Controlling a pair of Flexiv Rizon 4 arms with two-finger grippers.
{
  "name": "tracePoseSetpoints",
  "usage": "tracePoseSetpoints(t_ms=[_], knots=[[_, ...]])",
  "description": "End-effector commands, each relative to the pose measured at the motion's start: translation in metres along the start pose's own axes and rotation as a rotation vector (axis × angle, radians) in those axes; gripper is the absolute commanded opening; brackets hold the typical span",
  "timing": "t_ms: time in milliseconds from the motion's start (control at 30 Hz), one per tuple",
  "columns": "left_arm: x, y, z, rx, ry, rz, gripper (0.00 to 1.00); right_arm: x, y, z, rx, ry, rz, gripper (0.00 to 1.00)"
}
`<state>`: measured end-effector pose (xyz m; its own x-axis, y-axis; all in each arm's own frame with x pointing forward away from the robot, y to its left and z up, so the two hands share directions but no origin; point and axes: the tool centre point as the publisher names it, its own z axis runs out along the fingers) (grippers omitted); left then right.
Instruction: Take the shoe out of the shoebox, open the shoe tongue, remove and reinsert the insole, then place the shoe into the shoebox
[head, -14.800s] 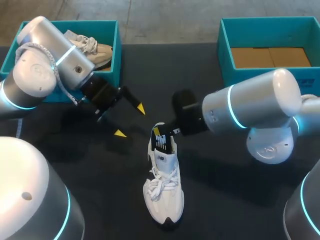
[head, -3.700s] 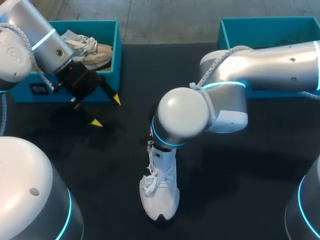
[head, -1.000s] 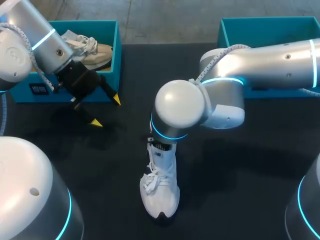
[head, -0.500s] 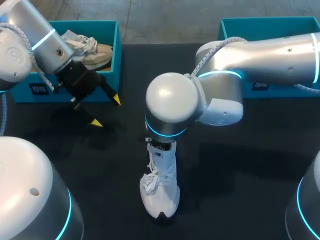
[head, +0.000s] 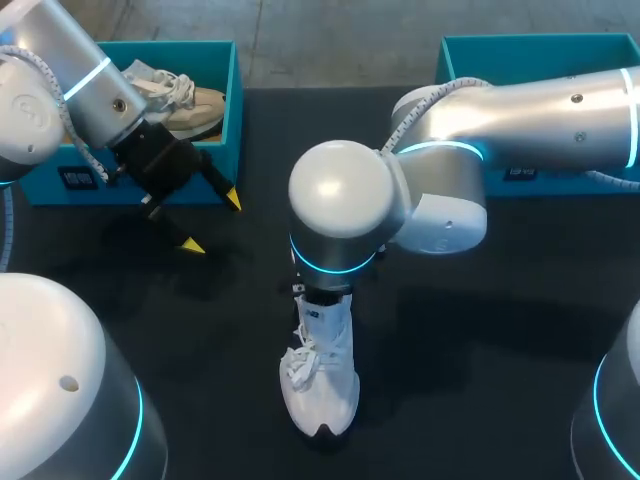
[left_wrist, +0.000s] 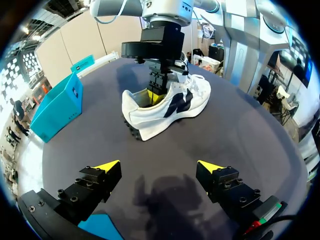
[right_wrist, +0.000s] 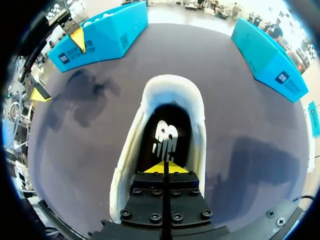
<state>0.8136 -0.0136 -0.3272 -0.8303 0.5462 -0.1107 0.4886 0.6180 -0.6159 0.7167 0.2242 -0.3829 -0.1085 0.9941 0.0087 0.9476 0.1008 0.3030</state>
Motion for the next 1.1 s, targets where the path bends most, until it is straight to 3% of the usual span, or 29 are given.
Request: tracePoseSetpoints(t_ms=[33,400,833,1100], knots=[[0.001,0.000,0.000,-0.003,0.000,0.000,1.00,0.000,-0.008,-0.001,-0.001,-0.003,0.016,0.10],[0.001,0.000,0.000,-0.003,0.000,0.000,1.00,0.003,-0.011,-0.003,0.021,-0.005,0.013,0.29],[0.001,0.000,0.000,-0.003,0.000,0.000,1.00,0.008,0.000,-0.015,0.011,-0.042,-0.006,0.36],[0.001,0.000,0.000,-0.003,0.000,0.000,1.00,0.004,0.005,-0.006,0.034,-0.042,-0.002,0.45]])
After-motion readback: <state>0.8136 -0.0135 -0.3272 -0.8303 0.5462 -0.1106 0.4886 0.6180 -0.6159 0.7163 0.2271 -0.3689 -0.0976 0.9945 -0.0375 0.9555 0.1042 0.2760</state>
